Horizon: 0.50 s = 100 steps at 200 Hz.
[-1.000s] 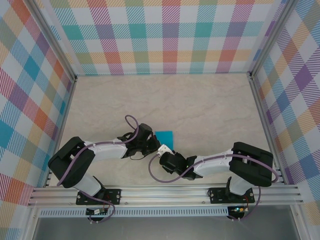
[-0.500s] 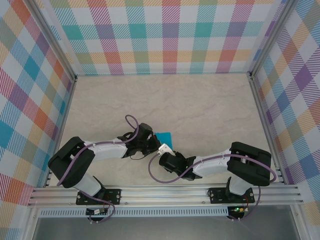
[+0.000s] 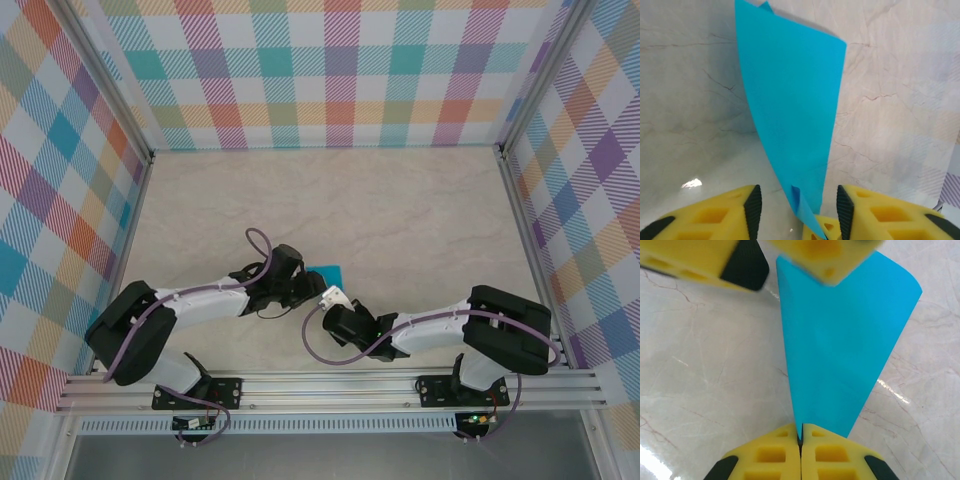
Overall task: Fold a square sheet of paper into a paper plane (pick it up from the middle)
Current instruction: Fold the wing for the fifth time at the center of the table.
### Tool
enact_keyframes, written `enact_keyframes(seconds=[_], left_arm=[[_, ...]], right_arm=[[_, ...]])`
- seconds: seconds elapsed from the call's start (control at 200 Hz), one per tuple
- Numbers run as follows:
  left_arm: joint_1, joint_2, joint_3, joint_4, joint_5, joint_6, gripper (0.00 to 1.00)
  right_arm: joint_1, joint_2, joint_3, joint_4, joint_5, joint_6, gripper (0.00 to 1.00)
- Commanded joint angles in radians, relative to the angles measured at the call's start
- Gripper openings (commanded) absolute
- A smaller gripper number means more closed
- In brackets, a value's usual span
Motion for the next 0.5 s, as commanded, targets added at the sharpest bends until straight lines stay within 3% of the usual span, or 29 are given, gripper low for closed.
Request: enact_keyframes(seconds=[0.0, 0.21, 0.495], left_arm=[[-0.012, -0.085, 0.021, -0.111, -0.082, 0.010, 0.55], [-0.006, -0.236, -0.006, -0.229, -0.193, -0.006, 0.62], [0.000, -0.297, -0.043, -0.224, -0.202, -0.033, 0.62]], right_arm=[[-0.024, -0.046, -0.032, 0.046, -0.088, 0.041, 0.05], [-0.100, -0.121, -0.106, 0.156, -0.266, 0.104, 0.06], [-0.193, -0.144, -0.183, 0.310, -0.480, 0.175, 0.06]])
